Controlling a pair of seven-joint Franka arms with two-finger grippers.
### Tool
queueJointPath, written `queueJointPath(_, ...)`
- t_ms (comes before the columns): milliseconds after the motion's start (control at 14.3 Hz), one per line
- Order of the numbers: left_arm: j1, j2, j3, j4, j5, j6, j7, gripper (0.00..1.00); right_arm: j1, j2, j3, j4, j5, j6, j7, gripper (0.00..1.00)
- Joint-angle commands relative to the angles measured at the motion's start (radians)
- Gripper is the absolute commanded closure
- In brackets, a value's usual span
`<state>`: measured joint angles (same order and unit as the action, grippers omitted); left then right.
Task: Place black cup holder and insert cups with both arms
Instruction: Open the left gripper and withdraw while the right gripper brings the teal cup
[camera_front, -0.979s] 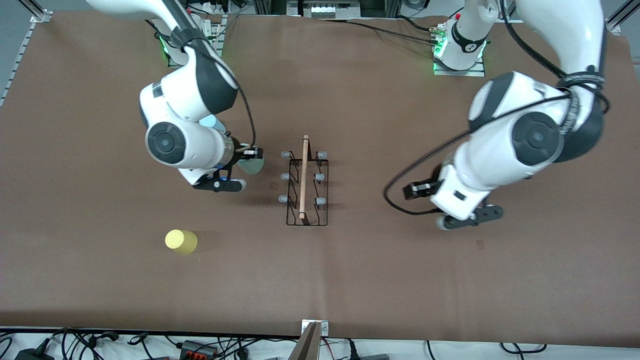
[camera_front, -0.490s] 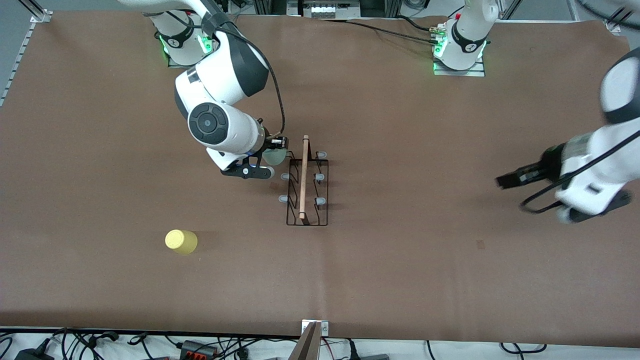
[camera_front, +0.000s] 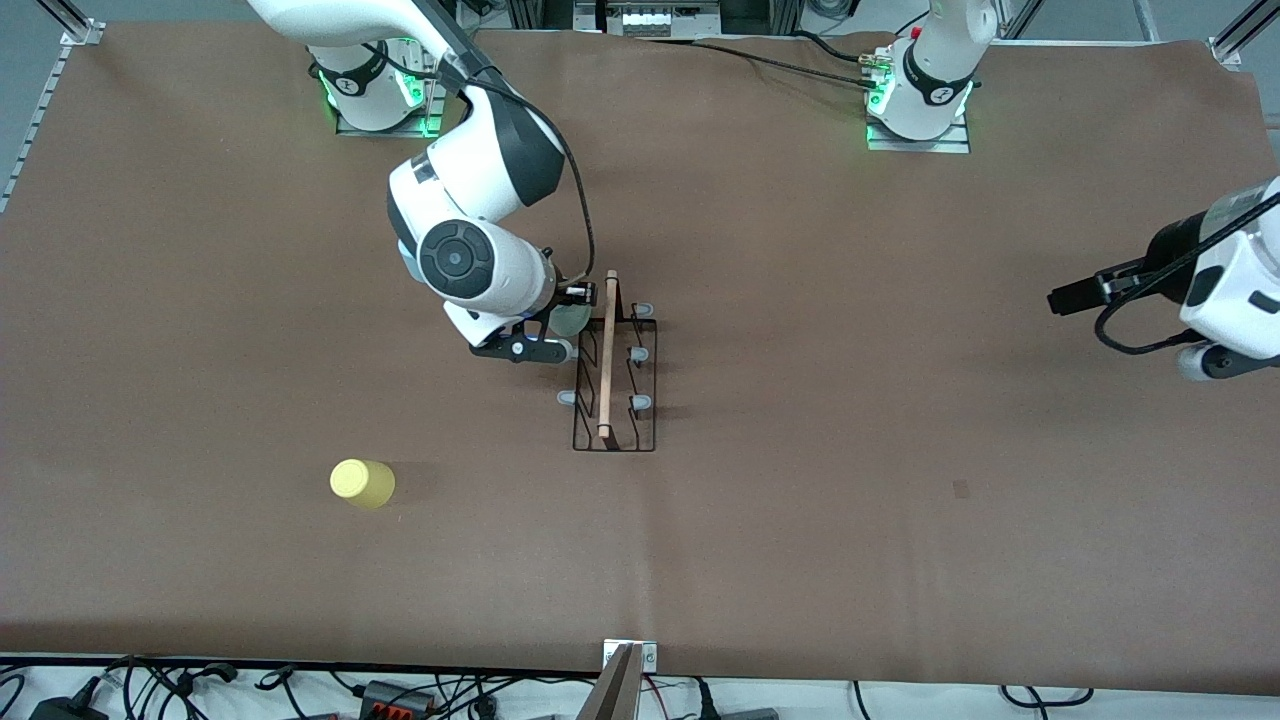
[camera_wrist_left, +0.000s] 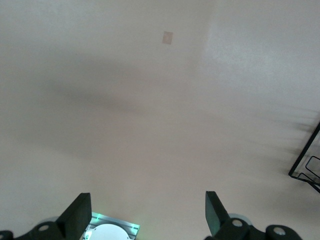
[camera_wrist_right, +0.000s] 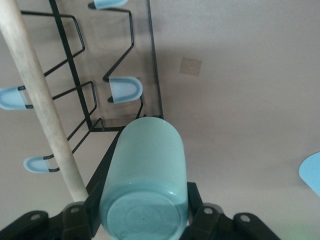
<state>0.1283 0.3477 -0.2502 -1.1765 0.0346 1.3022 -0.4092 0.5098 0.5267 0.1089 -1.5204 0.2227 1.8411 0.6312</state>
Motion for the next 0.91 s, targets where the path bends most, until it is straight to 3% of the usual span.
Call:
queueJointPath(0, 0.020, -0.093, -0.009, -0.167, 0.022, 0.099, 0.027, 0.00, 0.007, 0.015, -0.003, 0.009, 0.014, 0.012, 0.015, 0.72)
queueJointPath(140, 0.089, -0.178, -0.014, -0.321, 0.010, 0.204, 0.161, 0.00, 0.012, 0.030, -0.003, 0.009, 0.010, 0.027, 0.012, 0.72)
queueJointPath(210, 0.096, -0.240, -0.015, -0.416, -0.014, 0.263, 0.182, 0.00, 0.013, 0.041, -0.003, 0.009, 0.006, 0.033, 0.013, 0.66)
queueJointPath(280, 0.102, -0.296, -0.015, -0.504, -0.021, 0.317, 0.182, 0.00, 0.015, 0.050, -0.003, 0.009, 0.003, 0.041, 0.013, 0.39)
queueJointPath(350, 0.100, -0.347, -0.020, -0.581, -0.022, 0.357, 0.181, 0.00, 0.016, 0.050, -0.003, 0.009, 0.010, 0.049, 0.019, 0.01)
queueJointPath(420, 0.100, -0.366, -0.024, -0.616, -0.025, 0.385, 0.181, 0.00, 0.018, 0.047, -0.003, 0.009, 0.007, 0.052, 0.042, 0.00)
queueJointPath(560, 0.068, -0.360, 0.011, -0.597, -0.025, 0.387, 0.196, 0.00, 0.019, 0.035, -0.006, 0.019, 0.000, 0.043, 0.079, 0.00)
queueJointPath(700, -0.051, -0.354, 0.128, -0.548, -0.021, 0.362, 0.194, 0.00, 0.004, 0.009, -0.020, 0.063, -0.003, 0.033, 0.114, 0.00)
queueJointPath(840, -0.075, -0.332, 0.169, -0.510, -0.021, 0.316, 0.201, 0.00, 0.001, -0.001, -0.099, 0.086, -0.022, -0.006, 0.122, 0.00)
